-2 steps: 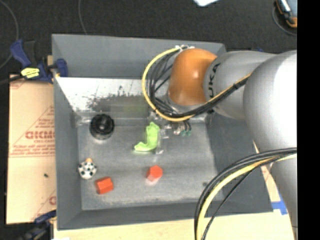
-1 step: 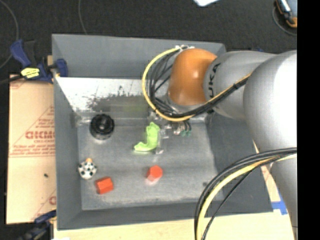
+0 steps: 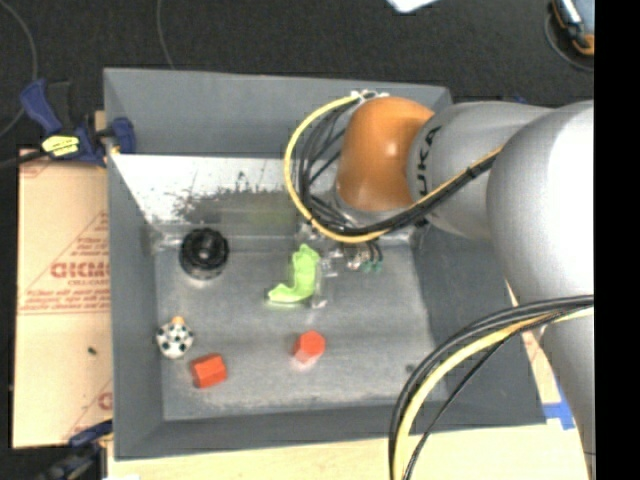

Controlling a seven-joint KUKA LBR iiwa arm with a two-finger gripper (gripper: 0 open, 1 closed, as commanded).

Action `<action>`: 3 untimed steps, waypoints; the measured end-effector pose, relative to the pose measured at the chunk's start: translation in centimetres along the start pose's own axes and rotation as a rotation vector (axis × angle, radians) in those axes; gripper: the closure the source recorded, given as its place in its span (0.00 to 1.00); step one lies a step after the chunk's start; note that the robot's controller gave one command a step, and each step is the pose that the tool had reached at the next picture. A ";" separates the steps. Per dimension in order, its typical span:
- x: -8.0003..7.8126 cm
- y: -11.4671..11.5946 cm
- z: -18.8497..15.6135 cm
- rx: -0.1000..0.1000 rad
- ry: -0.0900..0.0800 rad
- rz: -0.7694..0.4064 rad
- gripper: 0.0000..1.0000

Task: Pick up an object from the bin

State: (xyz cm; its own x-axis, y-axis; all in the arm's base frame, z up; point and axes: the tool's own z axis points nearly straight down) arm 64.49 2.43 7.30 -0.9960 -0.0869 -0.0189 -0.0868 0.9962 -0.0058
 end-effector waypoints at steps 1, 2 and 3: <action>0.0 0.0 0.0 0.000 0.000 0.000 1.00; -1.0 -0.4 -11.4 0.001 -0.005 0.012 1.00; -1.0 -0.4 -11.4 0.001 -0.005 0.012 1.00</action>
Offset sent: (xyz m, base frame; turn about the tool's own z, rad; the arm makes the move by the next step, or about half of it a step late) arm 0.0064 -0.0016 0.1132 0.0189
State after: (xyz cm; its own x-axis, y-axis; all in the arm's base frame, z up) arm 65.25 2.20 18.75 -0.9969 -0.0747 -0.0237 -0.0746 0.9972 -0.0064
